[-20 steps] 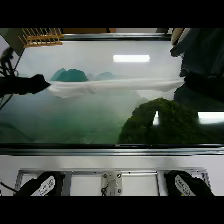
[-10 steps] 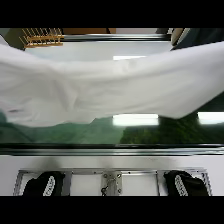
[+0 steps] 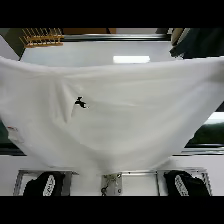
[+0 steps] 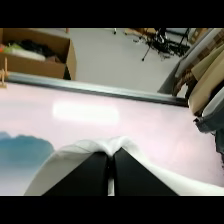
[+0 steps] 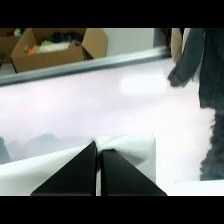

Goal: Fold the clothes and pants, and hang the long-sleeved shirts on hangers.

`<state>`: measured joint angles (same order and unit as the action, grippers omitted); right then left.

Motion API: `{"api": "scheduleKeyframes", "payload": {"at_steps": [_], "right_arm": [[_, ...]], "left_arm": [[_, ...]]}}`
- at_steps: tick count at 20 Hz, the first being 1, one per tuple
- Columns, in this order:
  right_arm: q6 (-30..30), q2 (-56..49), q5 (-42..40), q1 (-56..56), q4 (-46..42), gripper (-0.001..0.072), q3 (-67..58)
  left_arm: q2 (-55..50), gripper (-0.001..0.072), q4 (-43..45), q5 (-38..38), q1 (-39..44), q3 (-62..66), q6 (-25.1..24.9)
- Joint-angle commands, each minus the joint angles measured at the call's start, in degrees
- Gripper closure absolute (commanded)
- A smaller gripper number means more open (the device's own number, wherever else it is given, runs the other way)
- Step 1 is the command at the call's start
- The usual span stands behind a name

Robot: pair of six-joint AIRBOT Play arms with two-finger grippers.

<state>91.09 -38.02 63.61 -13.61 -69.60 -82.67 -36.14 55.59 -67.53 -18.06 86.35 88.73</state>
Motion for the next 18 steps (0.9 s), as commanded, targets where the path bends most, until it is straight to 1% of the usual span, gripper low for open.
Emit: {"api": "scheduleKeyframes", "payload": {"at_steps": [1, 3, 5, 9, 11, 15, 18], "right_arm": [[0.33, -11.3, 5.92, 1.6, 0.42, 0.0706, -0.07], [0.2, -20.22, 5.66, 3.74, -0.98, 0.0706, -0.07], [0.17, -29.7, 4.44, 5.64, -1.38, 0.0706, -0.09], [0.26, -45.09, -3.56, 7.32, -1.29, 0.0706, -0.39], [0.46, -50.49, -7.82, 7.56, -1.14, 0.0706, -1.73], [0.66, -55.63, -14.01, 7.58, -0.72, 0.0706, -3.65], [0.9, -55.78, -14.95, 7.15, -0.92, 0.0706, -3.65]], "left_arm": [[-10.95, 0.0699, 0.42, 2.4, 3.8, -7.02, -2.01], [-19.52, 0.0699, 2.08, 5.31, 6.91, -9.11, -3.17], [-30.29, 0.0699, 1.86, 6.69, 9.4, -8.13, -4.74], [-53.11, 0.0699, 1.18, 6.16, 11.47, 1.73, -4.87], [-61.9, 0.0699, 1.29, 5.99, 12.17, 7.87, -4.61], [-70.9, 0.0699, 1.36, 5.97, 13.18, 16.31, -4.28], [-72.39, 0.0699, 1.4, 5.7, 12.59, 18.64, -3.98]]}}
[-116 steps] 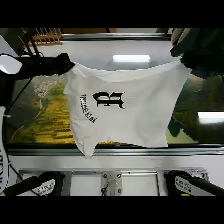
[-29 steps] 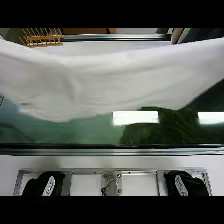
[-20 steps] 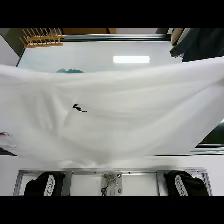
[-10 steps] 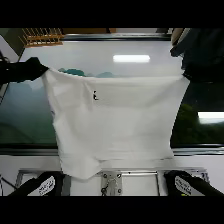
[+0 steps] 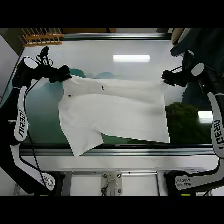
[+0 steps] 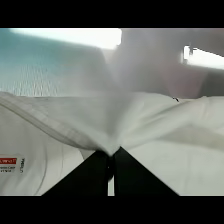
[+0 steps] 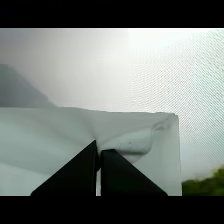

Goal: Fold the clothes and pants, and hang the long-sleeved shirts on hangers.

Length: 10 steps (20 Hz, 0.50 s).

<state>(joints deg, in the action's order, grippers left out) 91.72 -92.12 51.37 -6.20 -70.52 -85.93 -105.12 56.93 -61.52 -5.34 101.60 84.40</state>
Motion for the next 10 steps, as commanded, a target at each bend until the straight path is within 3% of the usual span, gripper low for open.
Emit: {"api": "scheduleKeyframes", "payload": {"at_steps": [1, 5, 10], "right_arm": [[1.36, -1.42, -1.77, -0.52, -0.61, 0.0706, -0.39], [2.19, 0.79, 5.7, -0.39, -5.09, 0.0707, 2.56], [2.19, 6.56, 4.85, 1.55, -5.88, 0.0707, 15.26]], "left_arm": [[-3.08, 0.0699, 0.11, -0.87, -0.79, 3.37, 0.5], [0.61, 0.07, 0.57, -2.73, -2.84, -0.76, 0.44], [7.26, 0.0699, 0.52, 0.68, -4.37, -15.87, -2.71]]}}
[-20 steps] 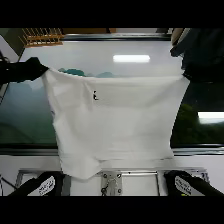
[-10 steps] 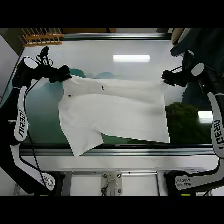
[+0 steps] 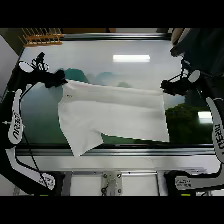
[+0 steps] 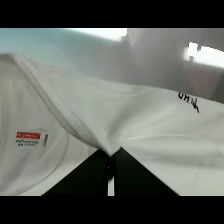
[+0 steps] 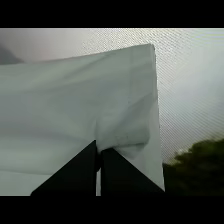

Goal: Fold the clothes and pants, and hang the long-sleeved shirts on hangers.

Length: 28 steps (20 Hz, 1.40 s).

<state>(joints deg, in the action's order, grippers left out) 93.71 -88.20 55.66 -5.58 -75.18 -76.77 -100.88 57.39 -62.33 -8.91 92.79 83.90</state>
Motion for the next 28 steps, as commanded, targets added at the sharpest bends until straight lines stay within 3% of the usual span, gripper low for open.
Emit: {"api": "scheduleKeyframes", "payload": {"at_steps": [1, 8, 9, 10, 11, 17, 20, 23, 28], "right_arm": [[0.22, 3.39, 0.26, 1.4, -1.18, 0.0707, 8.41], [0.85, 4.33, 0.59, 5.09, 0.13, 0.0689, 15.06], [0.79, 4.48, 0.76, 5.01, 2.05, 0.0538, 15.02], [0.79, 5.07, 0.79, 4.74, 3.5, 0.0267, 14.99], [0.76, 6.43, 1.18, 4.31, 4.44, 0.018, 14.97], [0.94, 25.62, 16.24, -3.06, -3.54, 0.018, 21.66], [9.62, 35.91, 18.21, -9.03, -3.04, 0.018, 36.39], [19.23, 42.75, 14.32, -13.25, 0.48, 0.018, 50.75], [19.85, 45.16, -1.9, -14.93, 15.47, 0.0181, 63.63]], "left_arm": [[3.76, 0.0699, 0.0, 1.49, -1.14, -9.53, -3.28], [4.94, 0.0699, -0.02, 0.87, -1.2, -18.38, -4.0], [4.94, 0.0618, -0.11, 0.33, -1.2, -18.38, -4.0], [5.46, 0.0311, -0.04, 0.07, -1.22, -18.38, -4.0], [6.6, 0.0193, -0.04, 0.02, -1.31, -18.38, -4.0], [21.18, 0.0222, 6.01, -1.84, -2.32, -24.04, -3.54], [27.82, 0.0222, 5.01, -1.36, -1.42, -33.81, -3.52], [32.24, 0.0222, 4.66, -0.44, 0.66, -41.05, -3.52], [36.15, 0.0222, 4.09, 1.97, 4.57, -46.77, -3.54]]}}
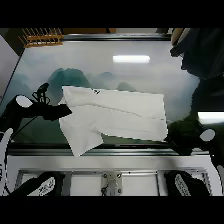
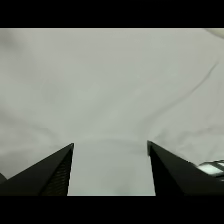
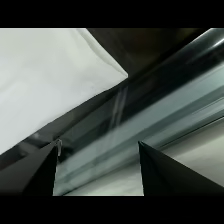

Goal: Fold the clothes and pants, and hang the long-sleeved shirts on hangers.

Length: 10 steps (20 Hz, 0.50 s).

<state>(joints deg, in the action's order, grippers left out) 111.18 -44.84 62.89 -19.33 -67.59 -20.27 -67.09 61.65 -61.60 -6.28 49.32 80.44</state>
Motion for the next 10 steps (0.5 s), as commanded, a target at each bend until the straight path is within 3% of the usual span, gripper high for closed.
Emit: {"api": "scheduleKeyframes", "payload": {"at_steps": [1, 10], "right_arm": [[1.97, 1.6, -11.87, -1.18, 8.9, 0.0185, 7.91], [-1.88, -1.73, -24.83, 3.54, 11.32, 0.0204, 8.11]], "left_arm": [[2.67, 0.0222, -0.2, 1.44, 2.32, -3.69, -0.09], [2.73, 0.0222, -0.15, 1.84, 2.95, -3.8, -0.09]]}}
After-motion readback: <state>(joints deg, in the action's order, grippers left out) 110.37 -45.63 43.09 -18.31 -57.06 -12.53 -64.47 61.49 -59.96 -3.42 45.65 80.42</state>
